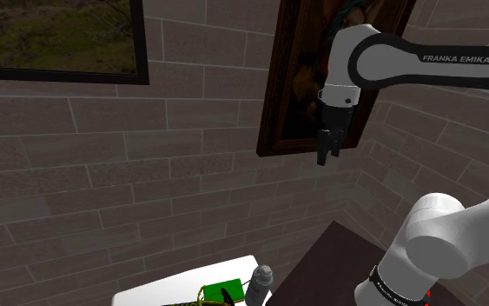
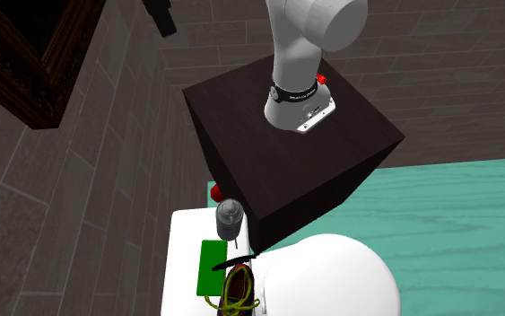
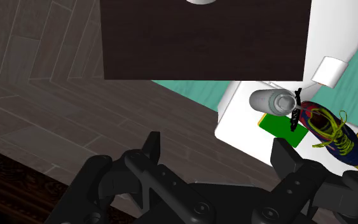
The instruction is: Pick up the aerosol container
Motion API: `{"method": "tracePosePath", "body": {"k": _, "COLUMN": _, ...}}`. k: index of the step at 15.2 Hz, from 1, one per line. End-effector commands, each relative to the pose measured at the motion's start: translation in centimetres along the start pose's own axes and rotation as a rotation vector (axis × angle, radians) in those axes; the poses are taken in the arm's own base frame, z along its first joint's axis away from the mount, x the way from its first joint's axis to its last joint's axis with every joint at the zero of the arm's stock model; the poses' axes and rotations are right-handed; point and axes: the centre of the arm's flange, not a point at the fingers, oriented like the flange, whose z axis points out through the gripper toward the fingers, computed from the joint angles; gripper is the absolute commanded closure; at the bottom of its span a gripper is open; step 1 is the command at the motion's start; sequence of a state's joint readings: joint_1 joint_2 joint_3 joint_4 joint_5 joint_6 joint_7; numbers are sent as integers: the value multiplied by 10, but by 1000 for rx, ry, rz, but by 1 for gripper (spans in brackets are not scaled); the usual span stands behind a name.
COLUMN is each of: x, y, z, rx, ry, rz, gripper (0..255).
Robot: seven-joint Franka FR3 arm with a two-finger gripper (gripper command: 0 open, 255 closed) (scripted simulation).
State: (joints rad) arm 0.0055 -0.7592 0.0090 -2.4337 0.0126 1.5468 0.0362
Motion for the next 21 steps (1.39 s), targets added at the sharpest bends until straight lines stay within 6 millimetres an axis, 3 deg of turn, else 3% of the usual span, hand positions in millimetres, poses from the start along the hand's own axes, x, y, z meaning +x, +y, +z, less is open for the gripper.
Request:
{"method": "tracePosePath", "body": {"k": 1, "x": 0, "y": 0, "z": 0, "rx": 0, "ry": 0, "rz": 0, "gripper": 0}}
{"method": "tracePosePath", "body": {"k": 21, "x": 11, "y": -138, "z": 226, "rx": -39, "ry": 160, "rz": -194, "gripper": 0}}
